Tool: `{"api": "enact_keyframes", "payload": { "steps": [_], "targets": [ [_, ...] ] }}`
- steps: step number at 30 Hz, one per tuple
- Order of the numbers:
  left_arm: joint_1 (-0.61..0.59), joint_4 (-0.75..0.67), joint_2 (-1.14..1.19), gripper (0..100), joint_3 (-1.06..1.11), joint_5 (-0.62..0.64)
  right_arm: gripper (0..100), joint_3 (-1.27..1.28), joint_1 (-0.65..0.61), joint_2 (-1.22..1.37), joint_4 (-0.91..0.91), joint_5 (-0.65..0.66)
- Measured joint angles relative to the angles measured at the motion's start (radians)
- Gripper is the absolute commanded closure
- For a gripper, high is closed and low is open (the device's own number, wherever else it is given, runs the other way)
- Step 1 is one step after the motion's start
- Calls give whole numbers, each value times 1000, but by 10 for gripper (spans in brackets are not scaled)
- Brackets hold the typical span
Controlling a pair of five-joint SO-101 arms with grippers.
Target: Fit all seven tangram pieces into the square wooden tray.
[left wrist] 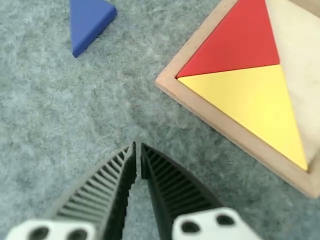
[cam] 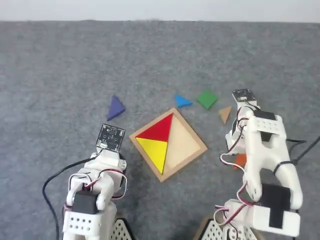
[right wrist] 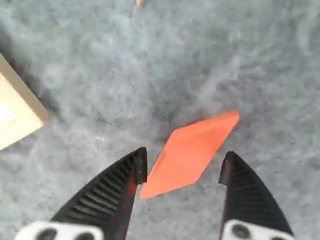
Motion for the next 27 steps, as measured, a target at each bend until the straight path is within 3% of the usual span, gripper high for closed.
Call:
{"api": "enact_keyframes", "payload": {
  "steps": [4,10,19,27],
  "targets": [
    [2,0,0,981,0,0,747,0,-2,25,-20,0],
    [2,0,0,981,0,0,868,-5,3,114,-61,0],
    [0,0,0,981,0,0,956,-3,6,89,-66,0],
    [0,0,0,981,0,0,964,0,-18,-11,-61,0]
  ]
}}
